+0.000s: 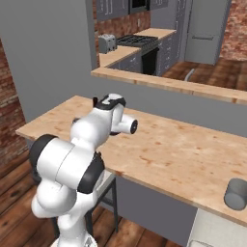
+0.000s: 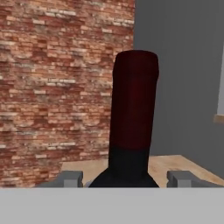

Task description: There is a wine glass and glass cup on the dining counter. Place the wine bottle next to the wine glass and the juice bottle next to the glass cup.

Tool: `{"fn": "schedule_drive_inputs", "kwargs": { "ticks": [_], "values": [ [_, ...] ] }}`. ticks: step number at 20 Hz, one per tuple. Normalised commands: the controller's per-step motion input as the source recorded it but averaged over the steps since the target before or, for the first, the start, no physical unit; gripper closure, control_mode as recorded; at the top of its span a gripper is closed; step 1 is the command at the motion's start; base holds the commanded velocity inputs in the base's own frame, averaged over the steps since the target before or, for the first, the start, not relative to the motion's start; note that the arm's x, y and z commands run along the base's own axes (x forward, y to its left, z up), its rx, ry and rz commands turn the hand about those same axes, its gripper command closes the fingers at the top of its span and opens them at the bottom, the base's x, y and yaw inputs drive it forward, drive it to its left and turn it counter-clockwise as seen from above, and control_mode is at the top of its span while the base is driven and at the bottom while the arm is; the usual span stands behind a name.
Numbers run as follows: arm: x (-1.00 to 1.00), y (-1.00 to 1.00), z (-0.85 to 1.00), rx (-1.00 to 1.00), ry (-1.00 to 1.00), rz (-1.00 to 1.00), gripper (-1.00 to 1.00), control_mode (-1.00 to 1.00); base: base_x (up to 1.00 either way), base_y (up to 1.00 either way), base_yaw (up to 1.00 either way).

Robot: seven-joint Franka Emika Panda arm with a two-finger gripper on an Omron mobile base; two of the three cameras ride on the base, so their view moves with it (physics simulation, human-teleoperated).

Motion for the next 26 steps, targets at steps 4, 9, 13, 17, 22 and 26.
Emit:
{"fn": "schedule_drive_inputs", "kwargs": {
  "ticks": [4, 9, 13, 17, 22, 26],
  "values": [
    [0.07, 0.06, 0.0, 0.02, 0.02, 0.0, 1.0, -1.0, 0.0, 0.0, 0.0],
    [0.02, 0.08, -0.04, 0.04, 0.02, 0.0, 1.0, -1.0, 0.0, 0.0, 0.0],
    [0.0, 0.09, -0.09, 0.03, 0.05, 0.0, 1.0, -1.0, 0.0, 0.0, 0.0],
    [0.0, 0.07, -0.09, 0.01, 0.04, 0.0, 1.0, -1.0, 0.0, 0.0, 0.0],
    [0.0, 0.07, -0.12, 0.0, 0.01, 0.0, 1.0, -1.0, 0.0, 0.0, 0.0],
    [0.0, 0.1, -0.13, 0.0, 0.0, 0.0, 1.0, -1.0, 0.0, 0.0, 0.0]
  ]
}}
